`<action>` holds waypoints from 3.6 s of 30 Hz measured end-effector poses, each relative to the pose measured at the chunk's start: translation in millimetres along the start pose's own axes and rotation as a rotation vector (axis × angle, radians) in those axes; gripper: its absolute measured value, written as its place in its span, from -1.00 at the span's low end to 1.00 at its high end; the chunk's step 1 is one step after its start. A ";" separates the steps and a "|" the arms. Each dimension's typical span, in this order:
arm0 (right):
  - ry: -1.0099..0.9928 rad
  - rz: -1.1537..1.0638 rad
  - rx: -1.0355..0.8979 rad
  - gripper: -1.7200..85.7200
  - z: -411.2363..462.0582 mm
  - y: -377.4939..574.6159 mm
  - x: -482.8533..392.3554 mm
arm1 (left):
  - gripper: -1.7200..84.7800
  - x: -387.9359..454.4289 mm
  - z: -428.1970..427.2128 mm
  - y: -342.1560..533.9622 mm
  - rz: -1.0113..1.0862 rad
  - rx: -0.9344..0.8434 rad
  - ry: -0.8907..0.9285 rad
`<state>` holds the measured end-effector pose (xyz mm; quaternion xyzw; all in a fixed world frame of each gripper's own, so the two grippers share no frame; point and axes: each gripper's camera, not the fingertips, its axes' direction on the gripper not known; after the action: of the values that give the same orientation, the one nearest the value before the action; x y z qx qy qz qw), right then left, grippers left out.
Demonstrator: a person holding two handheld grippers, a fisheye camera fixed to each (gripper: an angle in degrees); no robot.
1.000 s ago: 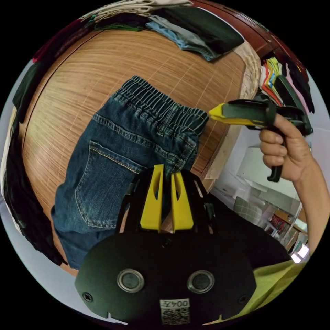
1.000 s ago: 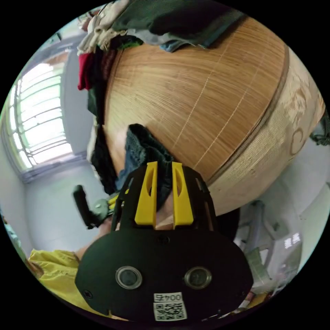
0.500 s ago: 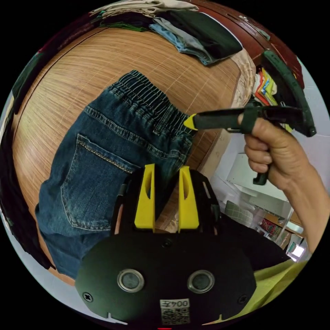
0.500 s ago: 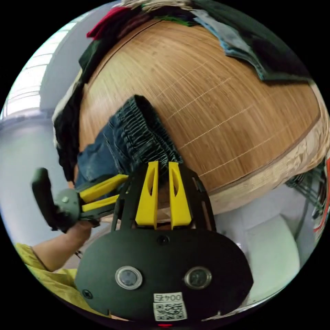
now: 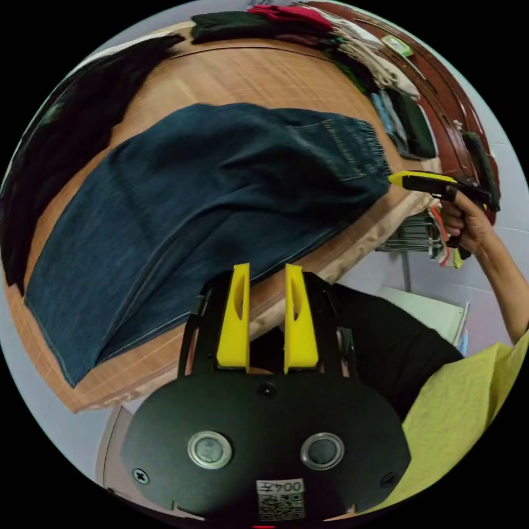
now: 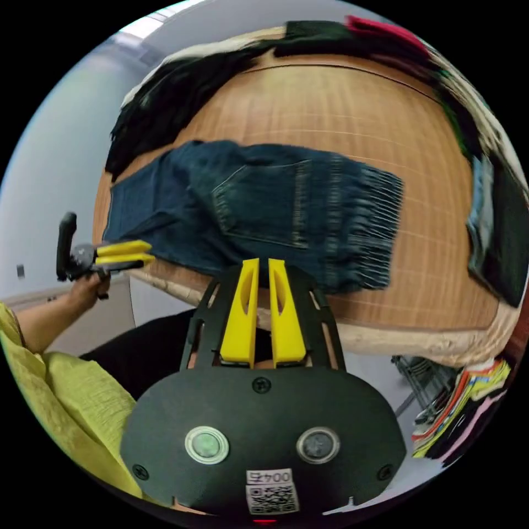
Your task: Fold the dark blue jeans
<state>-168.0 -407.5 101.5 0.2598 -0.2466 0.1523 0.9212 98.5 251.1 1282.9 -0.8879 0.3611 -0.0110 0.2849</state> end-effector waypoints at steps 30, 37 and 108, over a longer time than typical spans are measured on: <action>0.316 -0.157 -0.245 -0.98 371.1 -147.0 -138.3 | -0.92 1.7 240.8 4.1 0.478 0.027 -0.494; 0.202 -0.175 -0.260 -0.98 422.9 -176.2 -115.1 | -0.91 48.1 371.6 34.1 0.667 -0.050 -0.777; 0.176 -0.875 0.241 -0.89 738.0 -436.2 -473.3 | -0.90 -190.4 1325.9 249.0 -0.924 0.636 0.436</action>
<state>-660.3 -1245.4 221.8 0.4309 -0.0148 -0.2019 0.8794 98.4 890.9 80.1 -0.8014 -0.0332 -0.4229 0.4216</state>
